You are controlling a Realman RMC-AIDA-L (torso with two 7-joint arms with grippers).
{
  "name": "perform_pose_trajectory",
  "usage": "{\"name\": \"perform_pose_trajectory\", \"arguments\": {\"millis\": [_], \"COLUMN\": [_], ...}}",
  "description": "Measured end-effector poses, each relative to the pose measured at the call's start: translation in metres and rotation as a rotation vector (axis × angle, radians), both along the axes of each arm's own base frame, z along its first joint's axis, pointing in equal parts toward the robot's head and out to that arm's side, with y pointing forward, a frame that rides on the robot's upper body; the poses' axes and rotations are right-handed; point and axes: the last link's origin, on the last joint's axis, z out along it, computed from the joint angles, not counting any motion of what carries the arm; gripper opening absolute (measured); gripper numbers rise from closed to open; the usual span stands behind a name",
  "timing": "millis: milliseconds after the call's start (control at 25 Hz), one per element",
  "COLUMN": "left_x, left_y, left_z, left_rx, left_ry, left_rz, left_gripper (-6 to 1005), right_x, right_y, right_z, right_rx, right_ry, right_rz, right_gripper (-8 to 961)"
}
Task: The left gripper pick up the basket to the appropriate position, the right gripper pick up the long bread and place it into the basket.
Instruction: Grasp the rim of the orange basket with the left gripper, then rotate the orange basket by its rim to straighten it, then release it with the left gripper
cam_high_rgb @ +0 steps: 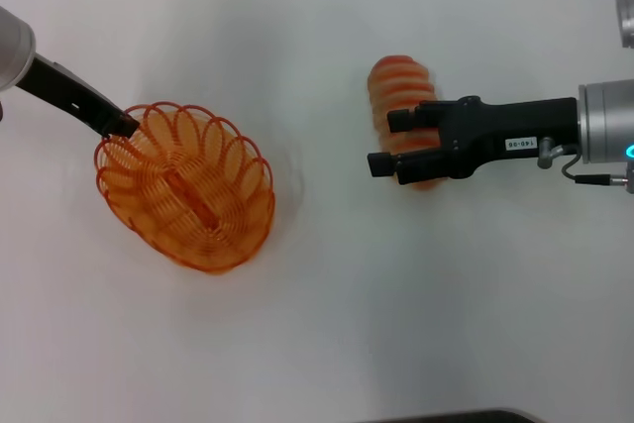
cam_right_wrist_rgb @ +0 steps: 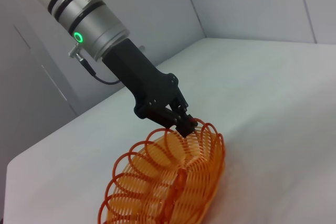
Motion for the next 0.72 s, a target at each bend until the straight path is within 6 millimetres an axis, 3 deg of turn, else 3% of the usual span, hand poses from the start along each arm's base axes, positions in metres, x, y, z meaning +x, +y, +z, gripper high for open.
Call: {"name": "perform_pose_trajectory", "arguments": {"millis": [80,720], "left_x": [0.001,0.008], "left_y": [0.001,0.005], "left_z": [0.003,0.029], "left_rx": [0.007,0.179], "left_ry": [-0.010,-0.266], "left_rz": [0.012,0.280], "left_gripper": [74,70], "right_x": [0.001,0.016], "right_y": [0.001,0.010], "right_z": [0.002,0.031], "right_rx": [0.005,0.092], "right_ry": [0.000,-0.019], "right_rz": [-0.003,-0.033], "right_gripper": [932,930]}}
